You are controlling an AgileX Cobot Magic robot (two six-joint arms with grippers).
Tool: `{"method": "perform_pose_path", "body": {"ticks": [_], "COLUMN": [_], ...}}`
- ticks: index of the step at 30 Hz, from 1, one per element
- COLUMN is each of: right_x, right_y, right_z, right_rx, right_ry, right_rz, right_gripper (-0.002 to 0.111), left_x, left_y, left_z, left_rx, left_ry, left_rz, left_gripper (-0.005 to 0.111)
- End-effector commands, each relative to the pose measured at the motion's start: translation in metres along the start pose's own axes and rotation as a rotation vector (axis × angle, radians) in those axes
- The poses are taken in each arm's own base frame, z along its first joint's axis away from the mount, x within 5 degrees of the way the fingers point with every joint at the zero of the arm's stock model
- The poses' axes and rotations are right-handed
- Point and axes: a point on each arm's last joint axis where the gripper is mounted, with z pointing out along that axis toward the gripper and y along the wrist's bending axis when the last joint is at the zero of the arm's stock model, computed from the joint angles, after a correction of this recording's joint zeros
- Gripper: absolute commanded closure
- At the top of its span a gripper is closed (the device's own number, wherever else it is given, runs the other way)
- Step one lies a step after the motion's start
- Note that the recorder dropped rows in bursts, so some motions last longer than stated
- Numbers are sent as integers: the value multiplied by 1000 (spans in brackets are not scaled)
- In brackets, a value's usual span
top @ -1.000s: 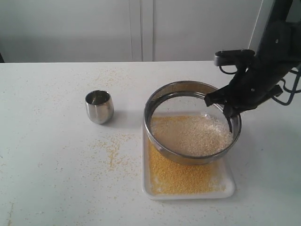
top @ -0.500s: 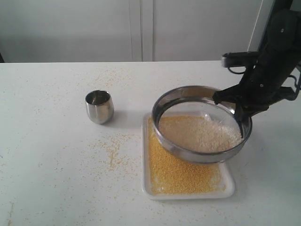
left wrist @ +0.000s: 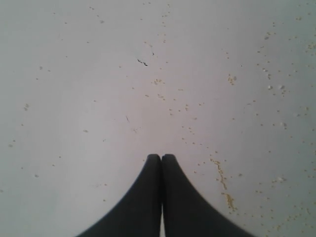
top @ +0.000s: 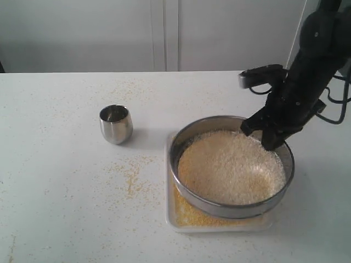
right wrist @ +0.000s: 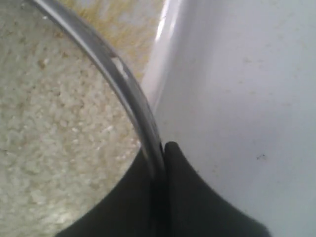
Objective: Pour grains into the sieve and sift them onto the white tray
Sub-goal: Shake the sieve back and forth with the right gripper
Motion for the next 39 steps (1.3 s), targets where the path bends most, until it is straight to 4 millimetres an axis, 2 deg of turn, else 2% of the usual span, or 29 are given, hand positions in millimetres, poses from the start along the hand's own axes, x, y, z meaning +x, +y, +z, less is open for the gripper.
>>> {"method": "perform_pose_path", "body": {"ticks": [1, 2, 6, 7, 10, 11, 13, 14, 15, 16, 17, 18, 19, 20, 21, 23, 24, 26, 27, 28, 29, 30, 33, 34, 35, 36, 37, 38, 39], "right_x": [-10, -12, -11, -12, -15, -15, -15, -9, -8, -12, -12, -13, -13, -5, -2, -8, -8, -3, -2, -4, -7, -7, -5, -8, -11, -13, -15, -12, -11], "right_y": [-17, -9, 30, 26, -2, -2, 13, 26, 24, 0, -7, -4, 11, 30, 29, -14, -14, 9, 10, -2, -15, -13, 17, 10, -9, -9, -1, 20, 22], "right_z": [-9, -9, -5, -5, -8, -8, -6, -4, -4, -7, -8, -7, -3, -1, 0, -2, -1, 3, 4, 4, 4, 6, 10, 9, 6, 8, 9, 12, 11], "right_rx": [164, 118, -37, 2, 180, 173, 87, 10, 32, 158, 172, 107, 7, -144, -151, 55, 34, -148, -155, -72, -13, -27, -110, -46, 64, 28, -13, -88, -80], "right_ry": [-154, -167, -89, -92, -174, -181, -139, -62, -50, -119, -156, -161, -116, -32, 6, -109, -107, -17, -8, -34, -93, -105, -55, -81, -155, -207, -210, -156, -143], "right_rz": [321, 296, -217, -184, 250, 303, 106, -210, -233, 84, 294, 328, 143, -195, -232, 345, 346, 61, -68, 56, 325, 358, -135, -70, 227, 387, 321, -34, -170], "right_gripper": [108, 108, 108, 108, 108, 108, 108, 108, 108, 108, 108, 108, 108, 108, 108, 108, 108, 108, 108, 108, 108, 108, 108, 108, 108, 108, 108, 108, 108], "left_x": [3, 3, 3, 3, 3, 3, 3, 3, 3, 3, 3, 3, 3, 3, 3, 3, 3, 3, 3, 3, 3, 3, 3, 3, 3, 3, 3, 3, 3], "left_y": [0, 0, 0, 0, 0, 0, 0, 0, 0, 0, 0, 0, 0, 0, 0, 0, 0, 0, 0, 0, 0, 0, 0, 0, 0, 0, 0, 0, 0], "left_z": [0, 0, 0, 0, 0, 0, 0, 0, 0, 0, 0, 0, 0, 0, 0, 0, 0, 0, 0, 0, 0, 0, 0, 0, 0, 0, 0, 0, 0], "left_rx": [4, 4, 4, 4, 4, 4, 4, 4, 4, 4, 4, 4, 4, 4, 4, 4, 4, 4, 4, 4, 4, 4, 4, 4, 4, 4, 4, 4, 4], "left_ry": [8, 8, 8, 8, 8, 8, 8, 8, 8, 8, 8, 8, 8, 8, 8, 8, 8, 8, 8, 8, 8, 8, 8, 8, 8, 8, 8, 8, 8], "left_rz": [-8, -8, -8, -8, -8, -8, -8, -8, -8, -8, -8, -8, -8, -8, -8, -8, -8, -8, -8, -8, -8, -8, -8, -8, -8, -8, -8, -8, -8], "left_gripper": [107, 107, 107, 107, 107, 107, 107, 107, 107, 107, 107, 107, 107, 107, 107, 107, 107, 107, 107, 107, 107, 107, 107, 107, 107, 107, 107, 107, 107]}}
